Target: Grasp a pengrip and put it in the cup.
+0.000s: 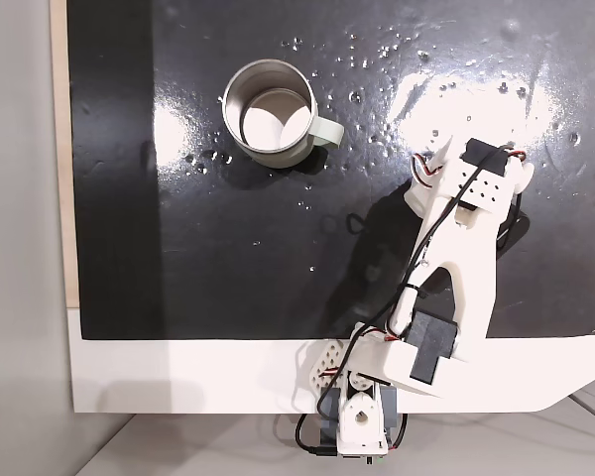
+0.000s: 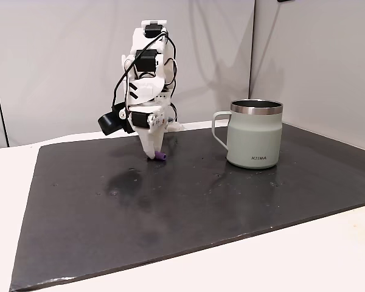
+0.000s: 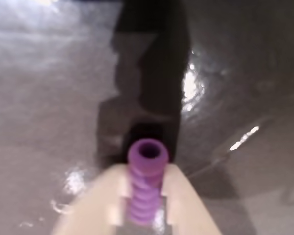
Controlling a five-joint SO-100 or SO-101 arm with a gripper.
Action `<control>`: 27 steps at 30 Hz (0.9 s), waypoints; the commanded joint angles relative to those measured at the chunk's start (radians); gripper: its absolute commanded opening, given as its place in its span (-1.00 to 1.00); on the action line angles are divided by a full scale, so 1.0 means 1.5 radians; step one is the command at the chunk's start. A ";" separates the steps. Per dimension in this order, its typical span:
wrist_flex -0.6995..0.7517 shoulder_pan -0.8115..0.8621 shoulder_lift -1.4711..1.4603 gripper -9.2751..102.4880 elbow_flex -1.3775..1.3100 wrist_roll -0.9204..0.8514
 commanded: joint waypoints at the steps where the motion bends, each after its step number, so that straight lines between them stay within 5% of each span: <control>1: -0.008 0.004 0.001 -0.83 -0.007 -0.002; 9: 0.005 -0.008 0.077 -0.83 -0.008 -0.021; 18: 0.229 -0.091 0.157 -0.83 -0.232 -0.067; 27: 0.246 -0.202 0.217 -0.83 -0.386 -0.161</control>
